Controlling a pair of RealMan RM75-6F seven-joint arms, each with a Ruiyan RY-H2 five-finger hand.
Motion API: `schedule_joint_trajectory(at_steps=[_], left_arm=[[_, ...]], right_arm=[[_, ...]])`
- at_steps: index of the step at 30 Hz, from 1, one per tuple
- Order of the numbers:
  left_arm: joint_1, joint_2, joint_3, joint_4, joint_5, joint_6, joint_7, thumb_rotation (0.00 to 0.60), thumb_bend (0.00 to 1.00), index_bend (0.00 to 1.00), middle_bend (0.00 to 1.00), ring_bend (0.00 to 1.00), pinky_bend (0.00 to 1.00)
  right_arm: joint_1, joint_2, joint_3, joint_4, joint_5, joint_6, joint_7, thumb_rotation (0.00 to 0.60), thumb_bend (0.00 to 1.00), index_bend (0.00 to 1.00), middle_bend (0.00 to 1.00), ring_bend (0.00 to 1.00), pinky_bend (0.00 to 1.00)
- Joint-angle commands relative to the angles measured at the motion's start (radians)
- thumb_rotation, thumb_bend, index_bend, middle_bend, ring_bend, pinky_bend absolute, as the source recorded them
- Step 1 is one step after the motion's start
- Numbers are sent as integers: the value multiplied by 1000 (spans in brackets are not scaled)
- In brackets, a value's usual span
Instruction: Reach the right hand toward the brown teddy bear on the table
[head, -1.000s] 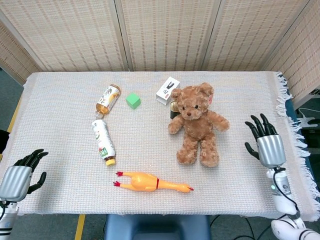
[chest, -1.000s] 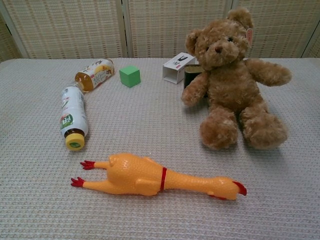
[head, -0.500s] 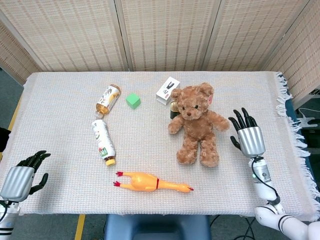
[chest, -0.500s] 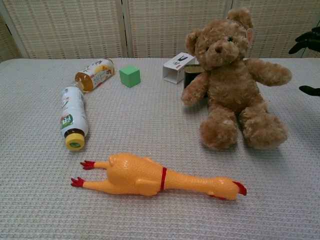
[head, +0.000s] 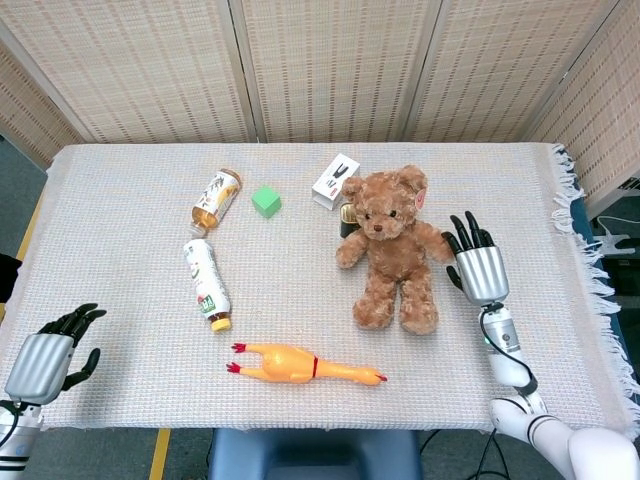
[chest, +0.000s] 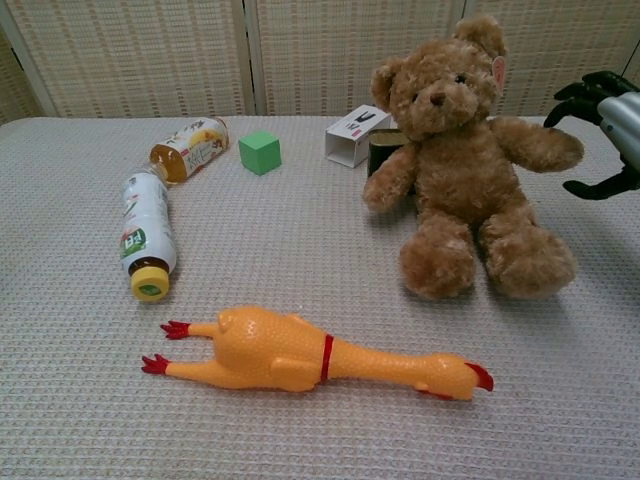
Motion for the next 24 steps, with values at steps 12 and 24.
schedule_joint_trajectory(at_steps=[12,24], left_arm=[[-1,2,7,-1,14,1,1,600,434,216,152,244,384],[-3,4,10,-6,16,-2,-2,600,434,217,152,243,384]], right_arm=[[72,-141,-3,273,0,68,83,600,120,450,204,85,460],[106,-193,24,383,44,108,151,600,123,603,269,136,513]])
